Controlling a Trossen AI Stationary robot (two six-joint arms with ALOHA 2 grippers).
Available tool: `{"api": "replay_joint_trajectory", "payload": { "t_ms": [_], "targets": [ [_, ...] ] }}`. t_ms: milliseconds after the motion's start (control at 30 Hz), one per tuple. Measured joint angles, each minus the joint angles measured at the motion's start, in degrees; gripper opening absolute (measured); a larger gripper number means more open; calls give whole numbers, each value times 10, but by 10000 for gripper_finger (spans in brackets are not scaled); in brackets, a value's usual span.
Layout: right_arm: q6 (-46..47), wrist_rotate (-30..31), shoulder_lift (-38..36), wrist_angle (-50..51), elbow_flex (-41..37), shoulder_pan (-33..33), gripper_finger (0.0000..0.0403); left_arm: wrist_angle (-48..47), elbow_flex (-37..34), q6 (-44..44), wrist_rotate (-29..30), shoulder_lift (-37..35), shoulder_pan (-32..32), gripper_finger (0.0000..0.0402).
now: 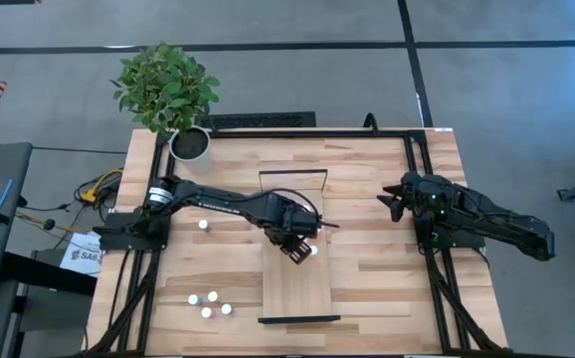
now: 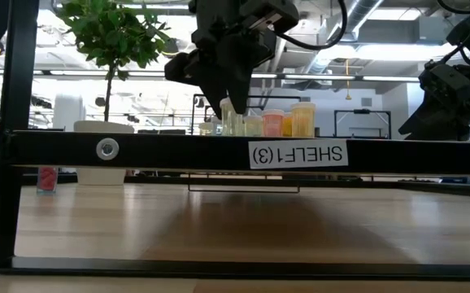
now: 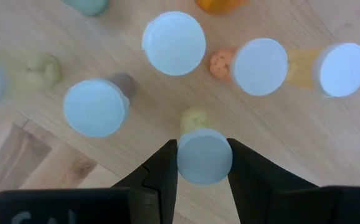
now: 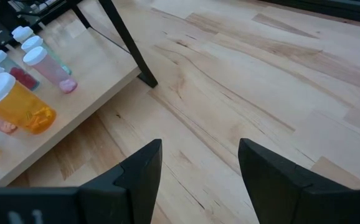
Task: Pick and place medicine bottles onto shelf by color
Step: Put the yellow pill bottle on the shelf
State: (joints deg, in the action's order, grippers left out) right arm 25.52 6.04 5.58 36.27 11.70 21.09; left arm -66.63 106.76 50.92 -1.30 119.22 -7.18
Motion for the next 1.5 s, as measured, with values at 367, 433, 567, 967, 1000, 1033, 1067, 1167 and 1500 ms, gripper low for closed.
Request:
{"api": "replay_joint_trajectory", "payload": {
  "t_ms": [367,433,567,967,1000,1033,1067,1167,1500],
  "targets": [
    [0,0,0,0,0,0,234,-1,0,-2,1,0,-1,103],
    [0,0,0,0,0,0,234,3,0,-2,4,0,-3,103],
    [0,0,0,0,0,0,234,3,0,0,5,0,-5,103],
    [0,0,0,0,0,0,234,3,0,4,13,0,-7,103],
    [0,0,0,0,0,0,234,3,0,4,16,0,-7,103],
    [0,0,0,0,0,0,234,3,0,4,16,0,-7,103],
    [0,0,0,0,0,0,234,3,0,4,16,0,-7,103],
    [0,0,0,0,0,0,234,1,0,0,17,0,-7,103],
    [0,0,0,0,0,0,234,10,0,-17,22,-1,-12,103]
  ]
}}
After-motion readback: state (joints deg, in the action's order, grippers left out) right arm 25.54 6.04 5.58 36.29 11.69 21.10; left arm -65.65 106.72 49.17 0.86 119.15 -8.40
